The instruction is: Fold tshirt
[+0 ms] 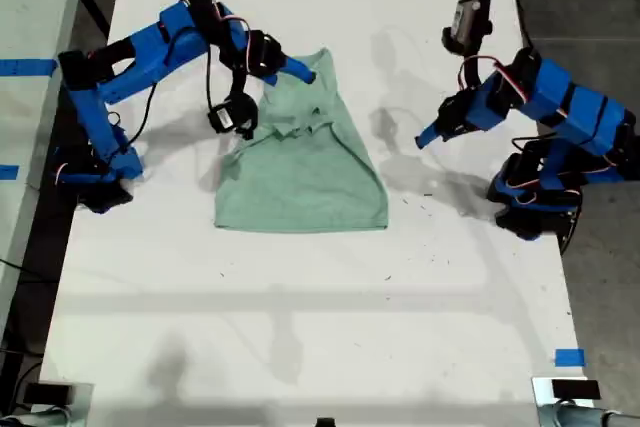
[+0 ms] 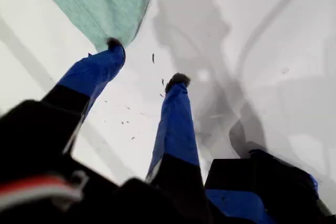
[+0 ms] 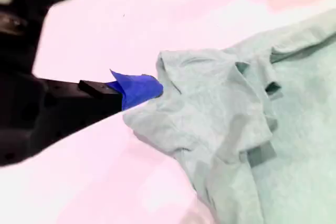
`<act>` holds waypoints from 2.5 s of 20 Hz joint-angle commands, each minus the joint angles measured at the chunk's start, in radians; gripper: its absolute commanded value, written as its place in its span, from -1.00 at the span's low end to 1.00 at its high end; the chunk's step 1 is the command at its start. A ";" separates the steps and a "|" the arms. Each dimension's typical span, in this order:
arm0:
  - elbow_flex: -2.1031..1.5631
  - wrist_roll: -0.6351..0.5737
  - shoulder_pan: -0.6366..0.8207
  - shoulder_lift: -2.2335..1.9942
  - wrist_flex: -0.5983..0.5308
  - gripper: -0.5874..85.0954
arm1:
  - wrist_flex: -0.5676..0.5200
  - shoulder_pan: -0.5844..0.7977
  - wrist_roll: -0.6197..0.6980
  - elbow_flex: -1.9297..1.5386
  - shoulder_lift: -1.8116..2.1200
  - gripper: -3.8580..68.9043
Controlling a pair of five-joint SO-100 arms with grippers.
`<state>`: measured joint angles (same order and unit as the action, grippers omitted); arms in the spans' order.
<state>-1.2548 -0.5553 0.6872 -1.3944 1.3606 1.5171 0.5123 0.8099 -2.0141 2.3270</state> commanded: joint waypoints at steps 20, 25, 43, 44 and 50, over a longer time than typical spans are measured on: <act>-0.770 0.603 -0.607 -0.667 -0.130 -0.28 | -0.428 -0.273 -0.118 -0.118 -0.330 -0.06; -0.792 0.607 -0.617 -0.667 -0.137 -0.28 | -0.575 -0.276 -0.126 -0.106 -0.568 -0.06; -0.891 0.592 -0.511 -0.690 -0.140 -0.80 | -0.423 -0.264 -0.084 0.184 -0.899 -0.83; -0.891 0.592 -0.512 -0.692 -0.140 -0.80 | -0.374 -0.272 -0.080 0.207 -0.899 -0.83; -0.893 0.592 -0.518 -0.692 -0.144 -0.79 | -0.135 -0.308 -0.094 0.344 -0.841 -0.93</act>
<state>-2.1552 0.0399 0.1657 -2.0571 1.2333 1.3023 0.2301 0.7271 -1.7625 1.4159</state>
